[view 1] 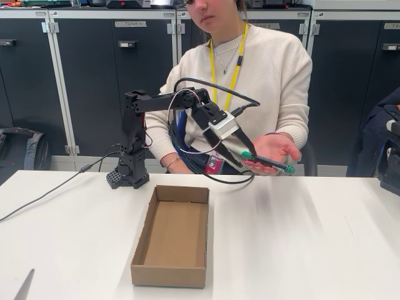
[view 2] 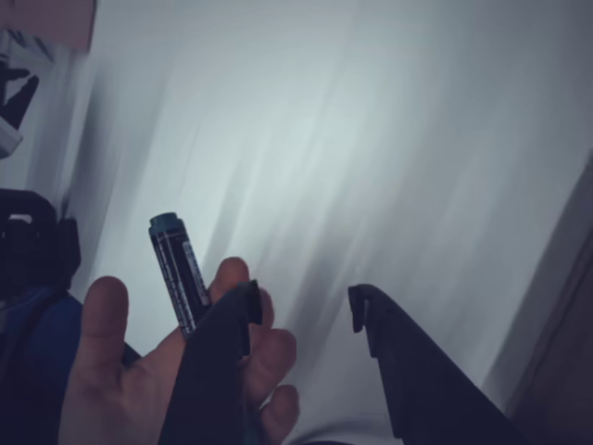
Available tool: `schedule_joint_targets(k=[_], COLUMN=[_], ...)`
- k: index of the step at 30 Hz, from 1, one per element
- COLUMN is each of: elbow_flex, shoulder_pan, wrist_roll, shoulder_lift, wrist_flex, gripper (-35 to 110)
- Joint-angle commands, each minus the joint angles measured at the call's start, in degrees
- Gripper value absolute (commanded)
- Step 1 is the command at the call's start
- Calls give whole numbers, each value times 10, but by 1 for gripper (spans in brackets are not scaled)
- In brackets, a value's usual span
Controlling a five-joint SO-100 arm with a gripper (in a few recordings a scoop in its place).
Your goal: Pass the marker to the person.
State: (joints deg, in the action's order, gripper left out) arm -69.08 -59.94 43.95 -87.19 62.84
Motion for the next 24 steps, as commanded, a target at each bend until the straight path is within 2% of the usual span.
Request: schedule_joint_targets(k=[1, 24], elbow_flex=[-14, -47], shoulder_pan=[19, 18], wrist_roll=[13, -4], shoulder_lift=[-67, -75], wrist_flex=[-9, -32], gripper=[19, 19])
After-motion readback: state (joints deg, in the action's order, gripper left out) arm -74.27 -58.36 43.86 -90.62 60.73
